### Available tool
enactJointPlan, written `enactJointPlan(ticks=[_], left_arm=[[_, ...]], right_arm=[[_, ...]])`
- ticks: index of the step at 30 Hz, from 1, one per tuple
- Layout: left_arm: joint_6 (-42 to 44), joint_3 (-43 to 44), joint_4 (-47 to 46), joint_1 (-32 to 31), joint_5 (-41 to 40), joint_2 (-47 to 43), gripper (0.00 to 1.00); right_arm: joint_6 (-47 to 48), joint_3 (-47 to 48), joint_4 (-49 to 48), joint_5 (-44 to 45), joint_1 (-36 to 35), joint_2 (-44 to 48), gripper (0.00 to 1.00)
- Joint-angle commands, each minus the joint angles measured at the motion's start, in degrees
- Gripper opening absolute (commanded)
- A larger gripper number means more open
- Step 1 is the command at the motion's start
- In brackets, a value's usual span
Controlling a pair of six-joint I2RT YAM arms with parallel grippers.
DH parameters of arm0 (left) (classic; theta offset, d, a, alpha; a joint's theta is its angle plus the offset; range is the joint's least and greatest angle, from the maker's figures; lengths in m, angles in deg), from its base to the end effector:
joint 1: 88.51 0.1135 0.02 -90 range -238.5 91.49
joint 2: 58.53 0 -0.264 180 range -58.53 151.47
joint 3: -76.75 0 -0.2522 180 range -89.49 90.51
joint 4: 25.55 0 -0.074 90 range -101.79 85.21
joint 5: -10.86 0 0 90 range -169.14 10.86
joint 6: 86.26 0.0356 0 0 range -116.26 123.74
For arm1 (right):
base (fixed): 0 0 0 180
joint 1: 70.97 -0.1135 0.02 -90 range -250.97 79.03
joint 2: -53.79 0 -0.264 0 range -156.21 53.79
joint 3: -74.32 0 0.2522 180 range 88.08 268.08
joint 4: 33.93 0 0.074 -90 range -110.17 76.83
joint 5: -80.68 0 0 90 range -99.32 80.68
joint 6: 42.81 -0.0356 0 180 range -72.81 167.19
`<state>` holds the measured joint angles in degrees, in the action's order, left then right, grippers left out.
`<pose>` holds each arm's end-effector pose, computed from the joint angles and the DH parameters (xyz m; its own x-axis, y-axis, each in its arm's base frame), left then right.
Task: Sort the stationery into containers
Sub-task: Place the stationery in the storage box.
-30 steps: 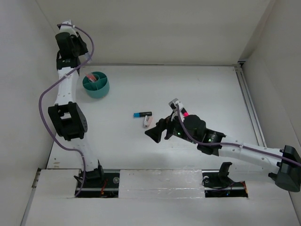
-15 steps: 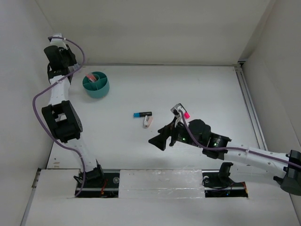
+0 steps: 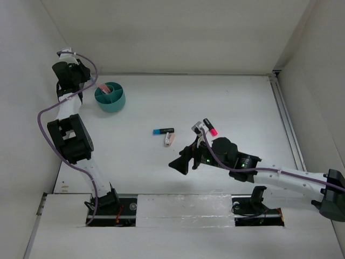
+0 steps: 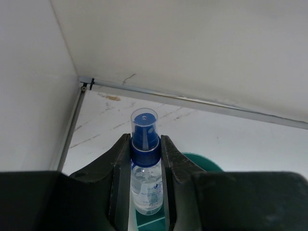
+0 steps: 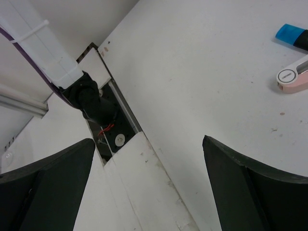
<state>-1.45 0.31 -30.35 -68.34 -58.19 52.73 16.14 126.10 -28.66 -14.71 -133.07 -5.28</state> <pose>0.4482 0.1511 0.3203 -0.0485 -0.1078 -0.9930 0.0088 0.9941 -0.1084 0.1100 0.2148 0.2842 -0.5631 0.0338 -0.8257 -0.7381 0.4288 0.5209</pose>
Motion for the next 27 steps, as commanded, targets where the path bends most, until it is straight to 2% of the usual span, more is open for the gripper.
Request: enactJointPlan(ticks=[1, 13, 27], left_arm=[[-1.58, 0.81, -6.48, -0.04, 2.78, -2.28, 0.00], [-3.25, 1.96, -8.23, -0.04, 6.03, 0.97, 0.00], [-3.86, 0.73, -10.08, -0.04, 5.51, 2.12, 0.00]], right_arm=[[0.29, 1.35, -2.76, -0.41, -0.65, 0.09, 1.00], [0.29, 1.35, -2.76, 0.11, -1.17, 0.26, 1.00], [0.29, 1.35, -2.76, 1.17, -1.17, -0.26, 1.00]])
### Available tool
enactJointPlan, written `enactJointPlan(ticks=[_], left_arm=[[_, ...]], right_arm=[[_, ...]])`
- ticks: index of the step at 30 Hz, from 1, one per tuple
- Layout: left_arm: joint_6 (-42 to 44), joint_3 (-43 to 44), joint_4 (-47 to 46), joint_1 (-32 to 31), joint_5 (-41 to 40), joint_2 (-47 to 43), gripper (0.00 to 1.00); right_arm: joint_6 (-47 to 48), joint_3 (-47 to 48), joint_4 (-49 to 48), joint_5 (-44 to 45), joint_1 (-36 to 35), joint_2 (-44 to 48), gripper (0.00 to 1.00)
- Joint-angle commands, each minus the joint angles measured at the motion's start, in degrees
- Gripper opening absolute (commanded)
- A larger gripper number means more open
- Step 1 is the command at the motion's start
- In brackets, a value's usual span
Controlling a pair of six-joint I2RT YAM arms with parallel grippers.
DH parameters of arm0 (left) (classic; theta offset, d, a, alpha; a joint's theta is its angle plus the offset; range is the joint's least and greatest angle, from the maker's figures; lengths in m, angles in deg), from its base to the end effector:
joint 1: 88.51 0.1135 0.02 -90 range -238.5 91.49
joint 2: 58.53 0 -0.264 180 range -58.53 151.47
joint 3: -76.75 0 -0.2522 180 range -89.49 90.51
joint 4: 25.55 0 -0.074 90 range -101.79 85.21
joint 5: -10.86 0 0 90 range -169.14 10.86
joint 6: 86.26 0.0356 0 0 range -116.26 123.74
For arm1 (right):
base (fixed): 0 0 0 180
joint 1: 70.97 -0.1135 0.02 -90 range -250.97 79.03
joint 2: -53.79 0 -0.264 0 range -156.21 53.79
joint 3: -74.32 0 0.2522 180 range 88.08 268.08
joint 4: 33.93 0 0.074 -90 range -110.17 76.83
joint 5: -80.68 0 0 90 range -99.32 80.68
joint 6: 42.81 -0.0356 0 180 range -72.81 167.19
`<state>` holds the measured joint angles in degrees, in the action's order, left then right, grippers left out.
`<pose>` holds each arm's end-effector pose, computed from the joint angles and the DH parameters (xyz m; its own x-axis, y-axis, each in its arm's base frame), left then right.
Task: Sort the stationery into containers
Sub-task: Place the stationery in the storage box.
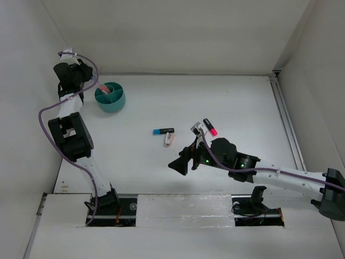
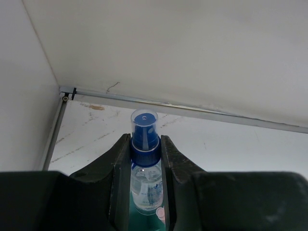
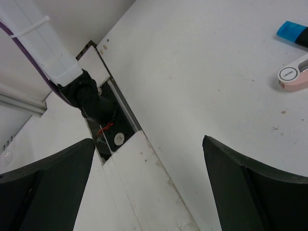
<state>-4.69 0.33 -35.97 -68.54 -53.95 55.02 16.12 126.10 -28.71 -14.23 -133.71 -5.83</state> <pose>0.4564 0.1497 0.3127 -0.0060 -0.1433 -0.9897 0.0911 0.9855 -0.1433 0.1086 0.2174 0.2821 -0.5654 0.0252 -0.8244 -0.7379 0.4311 0.5193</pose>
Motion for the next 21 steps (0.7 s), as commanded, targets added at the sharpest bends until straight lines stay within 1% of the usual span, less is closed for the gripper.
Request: enactJointPlan(ticks=[1, 21], left_arm=[[-0.63, 0.71, -4.47, 0.16, 1.26, -0.18, 0.00], [-1.15, 0.09, -4.56, 0.16, 3.02, 1.93, 0.00]], right_arm=[[0.31, 0.83, -2.71, 0.69, -0.54, 0.29, 1.00], [-0.22, 0.30, -2.71, 1.22, -0.54, 0.82, 1.00]])
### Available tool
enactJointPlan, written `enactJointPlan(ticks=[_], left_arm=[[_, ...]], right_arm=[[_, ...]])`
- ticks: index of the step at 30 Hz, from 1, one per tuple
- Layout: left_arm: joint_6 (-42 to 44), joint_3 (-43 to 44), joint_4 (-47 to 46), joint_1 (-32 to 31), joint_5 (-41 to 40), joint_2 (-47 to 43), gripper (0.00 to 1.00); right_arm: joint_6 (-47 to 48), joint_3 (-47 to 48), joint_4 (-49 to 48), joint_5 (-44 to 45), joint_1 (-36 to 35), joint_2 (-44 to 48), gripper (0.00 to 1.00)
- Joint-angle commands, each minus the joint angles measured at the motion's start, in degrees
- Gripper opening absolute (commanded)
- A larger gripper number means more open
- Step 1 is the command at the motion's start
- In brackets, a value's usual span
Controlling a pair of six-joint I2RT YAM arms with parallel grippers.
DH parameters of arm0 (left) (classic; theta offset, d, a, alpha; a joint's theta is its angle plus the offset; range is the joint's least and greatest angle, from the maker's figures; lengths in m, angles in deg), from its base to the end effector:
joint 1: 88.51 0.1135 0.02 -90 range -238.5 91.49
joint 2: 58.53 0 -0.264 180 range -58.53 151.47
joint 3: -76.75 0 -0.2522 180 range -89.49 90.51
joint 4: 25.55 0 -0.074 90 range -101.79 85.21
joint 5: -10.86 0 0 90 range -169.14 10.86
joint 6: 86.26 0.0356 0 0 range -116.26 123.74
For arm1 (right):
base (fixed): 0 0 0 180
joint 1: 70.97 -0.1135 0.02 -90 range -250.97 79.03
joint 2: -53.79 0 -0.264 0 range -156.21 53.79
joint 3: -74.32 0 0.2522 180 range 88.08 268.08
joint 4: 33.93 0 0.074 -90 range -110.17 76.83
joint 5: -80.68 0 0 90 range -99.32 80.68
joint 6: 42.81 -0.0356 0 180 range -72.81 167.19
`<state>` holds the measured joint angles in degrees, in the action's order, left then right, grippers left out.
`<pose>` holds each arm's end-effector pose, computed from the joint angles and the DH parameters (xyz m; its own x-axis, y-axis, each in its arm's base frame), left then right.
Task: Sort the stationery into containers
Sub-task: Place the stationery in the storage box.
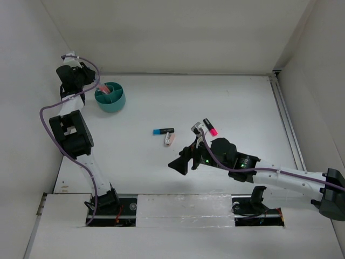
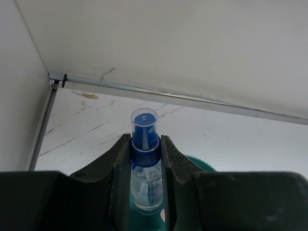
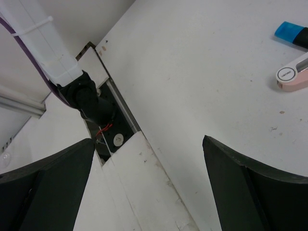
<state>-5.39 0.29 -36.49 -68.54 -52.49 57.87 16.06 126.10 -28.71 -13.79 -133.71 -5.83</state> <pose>0.4651 0.1520 0.2903 -0.0495 -0.1689 -0.9844 0.1096 0.9787 -0.1734 0.1088 0.2173 0.2821 -0.5647 0.0292 -0.8248 -0.7349 0.4370 0.5187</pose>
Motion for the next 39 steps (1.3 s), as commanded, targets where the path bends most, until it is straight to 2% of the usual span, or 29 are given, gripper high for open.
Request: enactJointPlan(ticks=[1, 10, 13, 16, 22, 24, 29, 35, 39], left_arm=[[-0.45, 0.13, -4.03, 0.16, 1.56, -0.91, 0.00], [-0.45, -1.01, -4.03, 0.16, 1.56, 0.14, 0.00], [-0.45, -1.01, -3.50, 0.16, 1.56, 0.14, 0.09], [-0.45, -1.54, -3.50, 0.16, 1.56, 0.14, 0.10], [0.68, -3.21, -4.65, 0.16, 1.56, -1.08, 0.22], [0.69, -4.52, -5.96, 0.16, 1.56, -1.61, 0.32], [1.22, -5.84, -6.58, -0.37, 1.56, -2.76, 0.47], [-0.10, -6.37, -7.72, -0.37, 2.09, -4.51, 0.48], [-2.65, -6.37, -8.34, -0.37, 1.22, -7.67, 0.53]], right_arm=[[-0.15, 0.30, -2.71, 0.78, -0.54, 0.82, 1.00], [-0.15, -0.23, -2.71, 1.31, -0.54, 0.82, 1.00], [-0.15, -0.23, -2.71, 1.31, -0.54, 0.82, 1.00], [-0.15, -0.23, -2.71, 1.31, -0.54, 1.34, 1.00], [-0.15, -0.23, -2.71, 1.31, -0.54, 1.34, 1.00], [-0.15, -0.23, -2.71, 1.83, -0.54, 1.34, 1.00], [-0.15, -0.23, -2.71, 1.83, -0.54, 0.82, 1.00], [-0.15, -0.23, -2.71, 1.83, -0.54, 0.82, 1.00], [-0.15, -0.23, -2.71, 2.36, -0.54, -0.94, 1.00]])
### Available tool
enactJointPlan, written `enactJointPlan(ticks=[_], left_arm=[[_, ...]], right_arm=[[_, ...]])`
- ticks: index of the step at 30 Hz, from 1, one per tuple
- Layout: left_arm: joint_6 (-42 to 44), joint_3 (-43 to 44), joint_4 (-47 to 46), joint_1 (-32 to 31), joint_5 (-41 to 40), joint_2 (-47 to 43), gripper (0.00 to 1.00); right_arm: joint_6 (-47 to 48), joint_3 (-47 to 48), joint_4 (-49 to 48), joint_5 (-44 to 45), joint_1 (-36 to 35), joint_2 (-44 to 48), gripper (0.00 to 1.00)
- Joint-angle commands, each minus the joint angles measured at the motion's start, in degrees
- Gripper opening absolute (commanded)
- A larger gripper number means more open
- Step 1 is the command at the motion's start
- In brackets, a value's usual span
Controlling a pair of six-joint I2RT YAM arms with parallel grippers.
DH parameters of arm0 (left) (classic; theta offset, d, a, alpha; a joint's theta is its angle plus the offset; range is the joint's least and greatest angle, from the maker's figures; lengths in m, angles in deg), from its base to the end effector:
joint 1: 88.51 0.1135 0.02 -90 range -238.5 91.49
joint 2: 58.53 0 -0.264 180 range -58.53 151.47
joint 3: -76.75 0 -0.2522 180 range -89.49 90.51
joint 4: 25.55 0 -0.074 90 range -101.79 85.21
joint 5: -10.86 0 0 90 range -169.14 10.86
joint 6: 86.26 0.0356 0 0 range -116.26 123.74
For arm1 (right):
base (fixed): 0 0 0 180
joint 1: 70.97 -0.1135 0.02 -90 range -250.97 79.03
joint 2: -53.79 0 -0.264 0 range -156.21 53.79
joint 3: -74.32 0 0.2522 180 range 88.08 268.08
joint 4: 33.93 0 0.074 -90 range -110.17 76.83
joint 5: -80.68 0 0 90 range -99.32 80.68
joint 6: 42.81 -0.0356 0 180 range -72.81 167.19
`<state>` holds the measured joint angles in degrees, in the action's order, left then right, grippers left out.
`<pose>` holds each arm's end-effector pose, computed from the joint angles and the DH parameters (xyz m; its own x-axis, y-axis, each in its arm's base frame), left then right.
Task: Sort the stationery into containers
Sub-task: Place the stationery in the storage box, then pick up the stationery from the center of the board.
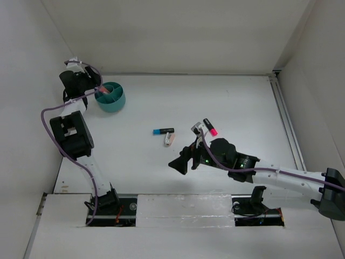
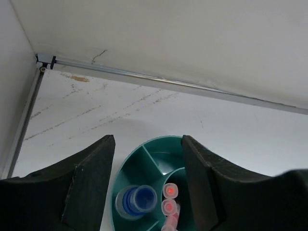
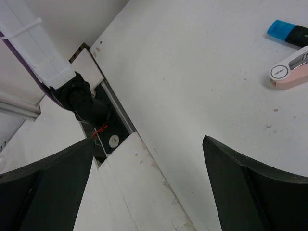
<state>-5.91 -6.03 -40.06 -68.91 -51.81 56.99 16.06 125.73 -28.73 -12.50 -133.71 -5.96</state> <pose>0.4563 0.1451 0.2656 -0.0838 -0.1879 -0.9786 0.1212 0.9728 -0.1972 0.1096 0.2169 0.2793 -0.5634 0.0335 -0.8255 -0.7255 0.4580 0.5137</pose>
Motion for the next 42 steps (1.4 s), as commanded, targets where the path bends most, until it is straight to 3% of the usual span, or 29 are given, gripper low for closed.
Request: enactJointPlan(ticks=[1, 3, 4, 11, 12, 16, 19, 21, 25, 26, 29, 34, 35, 37, 39, 42], left_arm=[[-2.74, 0.47, -5.30, 0.00, 0.53, -7.33, 0.55], [-3.88, 1.00, -4.78, 0.00, -1.40, -9.00, 0.79], [-3.89, 1.79, -4.77, 0.61, -1.93, -9.61, 1.00], [-10.37, -0.75, -3.28, 0.62, -9.04, -19.71, 1.00], [-11.17, -0.76, -1.89, -0.16, -13.23, -23.20, 1.00], [-19.07, 0.03, 8.64, -0.70, -19.68, -30.78, 1.00], [-25.74, 0.56, 20.51, -0.08, -20.56, -35.35, 1.00], [-35.05, -0.39, 32.19, -0.08, -22.14, -37.73, 1.00], [-38.95, -6.64, 36.70, 0.61, -12.95, -44.59, 1.00], [-37.82, -6.64, 37.49, 0.62, -4.39, -46.16, 1.00], [-31.66, -10.30, 38.47, 0.62, 6.82, -48.36, 1.00], [-23.92, -23.05, 35.24, 0.62, 14.04, -49.61, 1.00], [-24.45, -27.43, 33.30, 0.62, 20.33, -49.61, 1.00], [-25.15, -30.63, 29.52, 0.62, 25.55, -48.56, 1.00], [-24.55, -32.91, 29.50, 0.62, 26.81, -48.02, 1.00], [-25.24, -38.10, 28.71, 0.62, 22.51, -51.79, 1.00]], right_arm=[[0.37, 0.67, -2.69, 1.59, -0.54, -0.81, 1.00], [0.37, 0.67, -2.69, 1.60, -0.54, -1.51, 1.00], [0.37, 1.19, -2.69, 1.60, -0.54, -2.91, 1.00], [-0.15, 3.91, -0.43, 9.85, -0.54, -8.44, 1.00], [-0.15, 5.05, 1.07, 12.56, -0.54, -9.24, 1.00], [-0.86, 12.52, 10.30, 21.36, -0.54, -12.67, 1.00], [-2.79, 18.85, 17.94, 27.93, -0.01, -14.87, 1.00], [-3.40, 22.98, 23.11, 28.93, 2.00, -17.06, 1.00], [-7.52, 27.47, 29.45, 30.07, 5.34, -20.57, 1.00], [-8.84, 28.09, 30.78, 31.81, 5.35, -20.59, 1.00], [-15.50, 28.62, 35.87, 36.65, 5.96, -20.68, 1.00], [-17.47, 22.83, 37.21, 38.43, 11.30, -16.20, 1.00], [-17.47, 19.95, 37.21, 36.68, 14.80, -14.28, 1.00], [-17.47, 16.68, 35.90, 33.80, 19.02, -12.60, 0.99], [-17.47, 11.94, 35.02, 31.32, 22.82, -10.40, 0.97], [-17.47, 6.92, 33.52, 27.71, 28.10, -8.46, 0.95]])
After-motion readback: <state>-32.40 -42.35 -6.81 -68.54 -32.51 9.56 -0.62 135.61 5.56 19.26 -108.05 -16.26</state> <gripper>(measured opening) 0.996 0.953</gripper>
